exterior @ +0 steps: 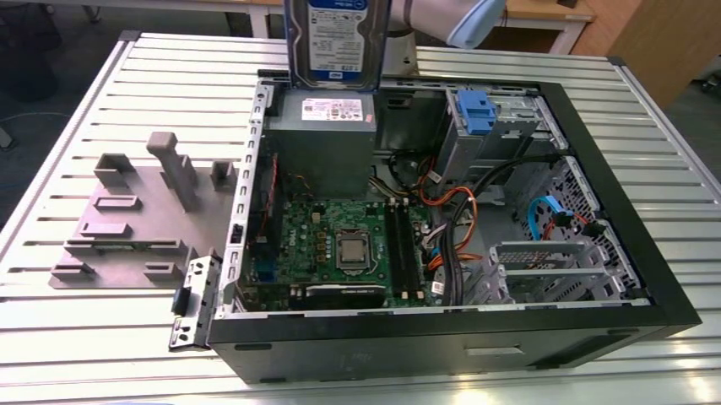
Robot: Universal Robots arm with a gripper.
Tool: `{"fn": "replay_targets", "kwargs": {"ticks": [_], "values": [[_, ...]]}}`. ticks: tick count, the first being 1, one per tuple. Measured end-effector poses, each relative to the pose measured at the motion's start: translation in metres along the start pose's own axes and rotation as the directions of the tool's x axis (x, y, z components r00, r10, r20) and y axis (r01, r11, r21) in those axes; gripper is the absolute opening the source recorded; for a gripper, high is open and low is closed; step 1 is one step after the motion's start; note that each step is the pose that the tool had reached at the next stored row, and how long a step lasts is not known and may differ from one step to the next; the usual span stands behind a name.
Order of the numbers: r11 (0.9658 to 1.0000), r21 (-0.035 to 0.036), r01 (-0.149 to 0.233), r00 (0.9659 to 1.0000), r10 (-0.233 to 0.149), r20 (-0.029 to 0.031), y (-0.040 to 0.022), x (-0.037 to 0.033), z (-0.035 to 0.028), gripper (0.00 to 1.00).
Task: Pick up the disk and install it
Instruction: 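Pick up the disk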
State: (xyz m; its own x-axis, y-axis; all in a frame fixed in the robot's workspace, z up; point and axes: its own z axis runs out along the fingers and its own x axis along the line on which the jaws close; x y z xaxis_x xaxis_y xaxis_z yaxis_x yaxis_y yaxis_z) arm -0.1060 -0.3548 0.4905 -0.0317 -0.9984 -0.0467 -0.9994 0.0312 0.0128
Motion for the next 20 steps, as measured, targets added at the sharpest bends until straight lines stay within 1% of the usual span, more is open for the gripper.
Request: {"fn": "replay_targets", "kwargs": {"ticks": [12,20], "values": [[1.0000,0.0001,0.000,1.0000,0.000,0.0001,-0.0354,-0.0015,0.0004,0.35],[1.0000,0.0000,0.000,1.0000,0.000,0.0000,-0.0555,-0.0023,0.0004,0.35]]}}
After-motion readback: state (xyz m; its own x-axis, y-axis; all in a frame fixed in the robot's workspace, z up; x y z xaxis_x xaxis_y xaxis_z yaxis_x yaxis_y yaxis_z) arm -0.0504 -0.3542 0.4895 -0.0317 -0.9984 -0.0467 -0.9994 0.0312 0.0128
